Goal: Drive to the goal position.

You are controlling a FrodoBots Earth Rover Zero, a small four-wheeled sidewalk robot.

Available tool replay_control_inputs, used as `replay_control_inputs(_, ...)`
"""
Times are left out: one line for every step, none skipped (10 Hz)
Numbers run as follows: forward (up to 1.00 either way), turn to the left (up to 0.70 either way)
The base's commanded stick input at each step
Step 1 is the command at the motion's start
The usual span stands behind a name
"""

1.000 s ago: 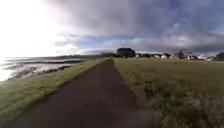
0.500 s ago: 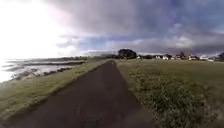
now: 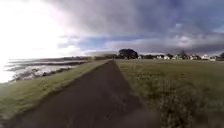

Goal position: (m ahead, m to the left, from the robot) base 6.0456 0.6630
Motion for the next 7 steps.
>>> replay_control_inputs(0.7, 0.0)
replay_control_inputs(0.7, 0.0)
replay_control_inputs(0.7, 0.0)
replay_control_inputs(0.7, 0.0)
replay_control_inputs(0.7, 0.0)
replay_control_inputs(0.7, 0.0)
replay_control_inputs(0.7, 0.0)
